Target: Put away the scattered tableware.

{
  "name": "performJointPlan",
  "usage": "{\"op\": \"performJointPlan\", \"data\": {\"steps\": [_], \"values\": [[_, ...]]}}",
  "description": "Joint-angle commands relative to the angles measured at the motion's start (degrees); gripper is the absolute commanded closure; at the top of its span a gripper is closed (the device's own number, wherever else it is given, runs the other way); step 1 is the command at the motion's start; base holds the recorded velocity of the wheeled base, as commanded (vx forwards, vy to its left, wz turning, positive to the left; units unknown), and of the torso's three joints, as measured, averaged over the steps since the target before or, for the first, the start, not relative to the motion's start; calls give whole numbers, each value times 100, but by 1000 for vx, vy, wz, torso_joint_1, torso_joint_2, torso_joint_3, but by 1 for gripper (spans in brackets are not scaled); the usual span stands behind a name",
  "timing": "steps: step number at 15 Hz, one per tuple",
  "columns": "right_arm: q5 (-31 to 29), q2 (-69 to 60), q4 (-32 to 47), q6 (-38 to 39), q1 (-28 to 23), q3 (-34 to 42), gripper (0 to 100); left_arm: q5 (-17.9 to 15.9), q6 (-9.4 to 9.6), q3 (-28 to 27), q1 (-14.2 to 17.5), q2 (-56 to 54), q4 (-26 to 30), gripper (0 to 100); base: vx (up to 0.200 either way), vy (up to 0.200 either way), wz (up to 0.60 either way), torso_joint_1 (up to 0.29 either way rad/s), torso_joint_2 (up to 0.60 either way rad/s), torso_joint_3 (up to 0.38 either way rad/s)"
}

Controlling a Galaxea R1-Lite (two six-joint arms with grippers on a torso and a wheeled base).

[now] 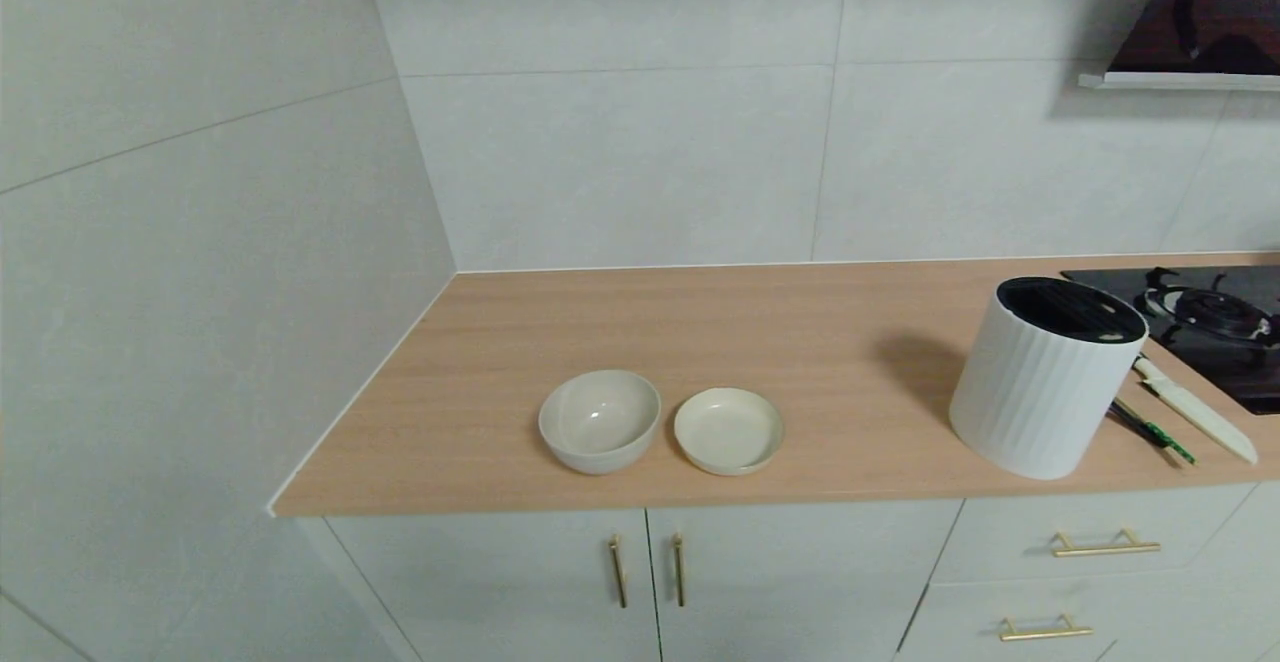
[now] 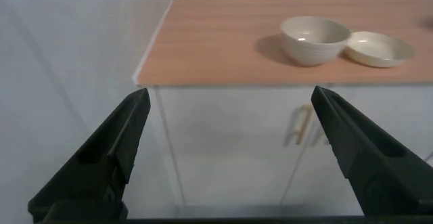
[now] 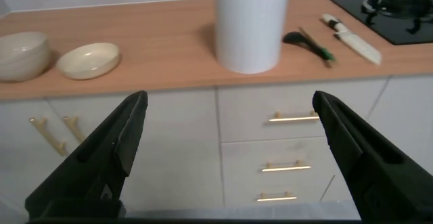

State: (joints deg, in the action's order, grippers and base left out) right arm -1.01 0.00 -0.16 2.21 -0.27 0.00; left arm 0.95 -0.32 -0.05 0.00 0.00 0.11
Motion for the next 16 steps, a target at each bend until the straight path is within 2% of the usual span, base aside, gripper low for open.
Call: {"op": "performJointPlan", "data": {"steps": [1, 16], "values": [[-4, 0, -2, -1, 0, 0, 0, 2, -3, 5, 0, 9, -2, 0, 0, 0, 0, 0, 0, 0], [-4, 0, -2, -1, 0, -9, 0, 2, 5, 5, 0, 9, -2, 0, 0, 0, 0, 0, 0, 0]]}}
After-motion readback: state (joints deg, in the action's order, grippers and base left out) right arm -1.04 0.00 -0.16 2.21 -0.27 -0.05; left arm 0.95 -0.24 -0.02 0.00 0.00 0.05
